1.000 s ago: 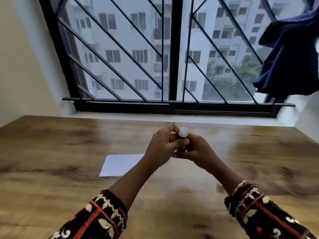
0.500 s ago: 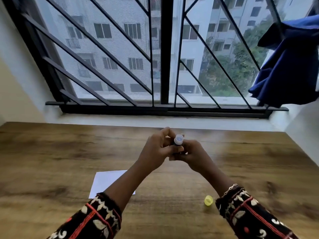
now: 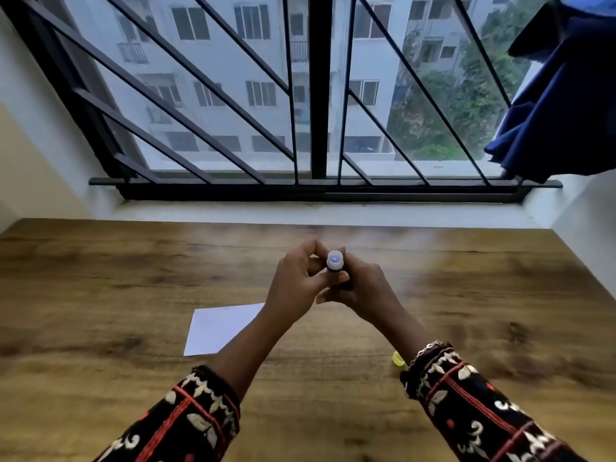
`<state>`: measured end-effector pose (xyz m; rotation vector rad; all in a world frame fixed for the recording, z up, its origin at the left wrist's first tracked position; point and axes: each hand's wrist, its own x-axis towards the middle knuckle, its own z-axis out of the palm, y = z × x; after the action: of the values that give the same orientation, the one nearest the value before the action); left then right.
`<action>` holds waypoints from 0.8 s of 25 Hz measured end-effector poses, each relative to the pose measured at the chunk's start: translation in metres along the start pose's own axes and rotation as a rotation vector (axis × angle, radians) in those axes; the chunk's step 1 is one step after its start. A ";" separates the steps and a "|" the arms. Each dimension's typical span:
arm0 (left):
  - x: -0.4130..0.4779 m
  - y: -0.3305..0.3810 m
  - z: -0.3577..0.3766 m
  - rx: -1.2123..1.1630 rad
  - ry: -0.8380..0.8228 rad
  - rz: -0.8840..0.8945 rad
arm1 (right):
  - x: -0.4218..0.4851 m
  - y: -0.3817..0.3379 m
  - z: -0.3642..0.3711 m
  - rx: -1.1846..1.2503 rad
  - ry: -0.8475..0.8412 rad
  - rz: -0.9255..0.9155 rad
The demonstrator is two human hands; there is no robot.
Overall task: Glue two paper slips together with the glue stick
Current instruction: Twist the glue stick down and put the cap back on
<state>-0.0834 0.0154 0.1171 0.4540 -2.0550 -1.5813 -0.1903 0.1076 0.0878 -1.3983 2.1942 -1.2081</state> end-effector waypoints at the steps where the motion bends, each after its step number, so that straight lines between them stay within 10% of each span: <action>1: -0.002 -0.001 -0.003 -0.015 0.004 -0.002 | -0.003 0.004 -0.003 -0.078 -0.051 0.022; 10: -0.034 -0.026 -0.044 -0.151 -0.072 -0.104 | -0.070 0.065 -0.021 -0.498 -0.389 0.437; 20: -0.049 -0.036 -0.086 -0.193 -0.096 -0.101 | -0.070 0.009 0.009 -0.292 -0.052 0.442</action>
<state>0.0047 -0.0359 0.0904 0.4244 -1.9494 -1.8744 -0.1560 0.1644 0.0615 -0.9382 2.5347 -0.7125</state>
